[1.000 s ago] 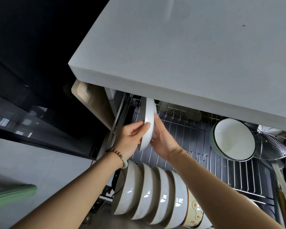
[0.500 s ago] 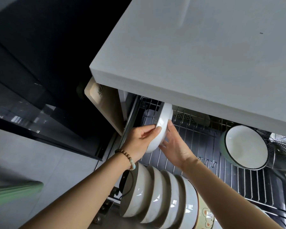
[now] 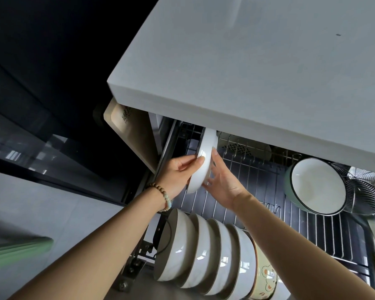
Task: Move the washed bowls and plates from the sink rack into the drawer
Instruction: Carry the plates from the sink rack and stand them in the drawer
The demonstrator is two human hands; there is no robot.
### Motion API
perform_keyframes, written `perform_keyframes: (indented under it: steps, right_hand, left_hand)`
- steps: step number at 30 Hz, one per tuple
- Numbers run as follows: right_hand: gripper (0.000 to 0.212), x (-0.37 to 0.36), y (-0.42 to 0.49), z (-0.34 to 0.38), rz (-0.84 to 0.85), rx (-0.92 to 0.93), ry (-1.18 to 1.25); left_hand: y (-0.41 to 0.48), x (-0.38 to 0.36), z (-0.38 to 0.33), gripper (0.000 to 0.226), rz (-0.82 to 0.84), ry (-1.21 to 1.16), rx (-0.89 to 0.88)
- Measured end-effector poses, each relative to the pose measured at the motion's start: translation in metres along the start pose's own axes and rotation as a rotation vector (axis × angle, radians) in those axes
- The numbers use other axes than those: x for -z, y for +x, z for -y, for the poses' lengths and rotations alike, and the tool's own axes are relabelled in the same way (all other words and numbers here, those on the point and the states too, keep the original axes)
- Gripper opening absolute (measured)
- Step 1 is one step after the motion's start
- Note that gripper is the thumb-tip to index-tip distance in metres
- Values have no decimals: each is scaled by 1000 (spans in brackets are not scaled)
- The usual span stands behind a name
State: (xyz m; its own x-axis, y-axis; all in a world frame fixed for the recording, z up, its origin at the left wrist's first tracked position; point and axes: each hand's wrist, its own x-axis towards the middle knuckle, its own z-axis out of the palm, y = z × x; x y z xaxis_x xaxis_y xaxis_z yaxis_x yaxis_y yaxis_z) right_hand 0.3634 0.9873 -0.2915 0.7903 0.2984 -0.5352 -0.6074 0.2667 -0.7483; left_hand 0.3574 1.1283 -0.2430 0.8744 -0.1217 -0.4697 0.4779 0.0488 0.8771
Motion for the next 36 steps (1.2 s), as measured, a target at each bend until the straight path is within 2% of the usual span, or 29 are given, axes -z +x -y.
perform_keyframes:
  steps: [3, 8, 10, 14, 18, 21, 23, 27, 30, 33, 34, 36]
  right_hand:
    - [68, 1, -1, -1, -8, -14, -18]
    - [90, 3, -4, 2, -41, -66, -15]
    - [83, 6, -7, 2, -35, -76, -26]
    - [52, 6, -34, 14, -22, -99, -66]
    - [66, 15, -89, 39, -71, -128, -181]
    - [63, 30, -145, 65, -109, -117, -217]
    - [62, 46, -191, 84, -157, -107, -220]
    - [68, 89, -302, 127, -312, -25, -268]
    - [77, 123, -406, 157, -475, 69, -415]
    - [99, 161, -509, 171, -696, 132, -511]
    - [98, 176, -542, 172, -774, 144, -520]
    - [82, 207, -603, 169, -915, 174, -560]
  left_hand:
    - [-1, 1, 2, 21, -14, 49, -18]
    - [-6, 1, 2, 23, -45, 143, -84]
    - [-10, 2, 3, 13, -49, 203, -105]
    - [-30, -1, -5, 25, -102, 251, -103]
    - [-67, -15, -28, 37, -244, 230, -125]
    - [-99, -41, -51, 33, -234, 215, -120]
    - [-119, -66, -67, 30, -150, 251, -106]
    - [-151, -134, -106, 32, 147, 487, -175]
    - [-170, -199, -133, 40, 301, 709, -319]
    - [-200, -278, -157, 50, 461, 937, -500]
    - [-212, -307, -164, 56, 522, 986, -562]
    - [-236, -368, -174, 69, 651, 1090, -690]
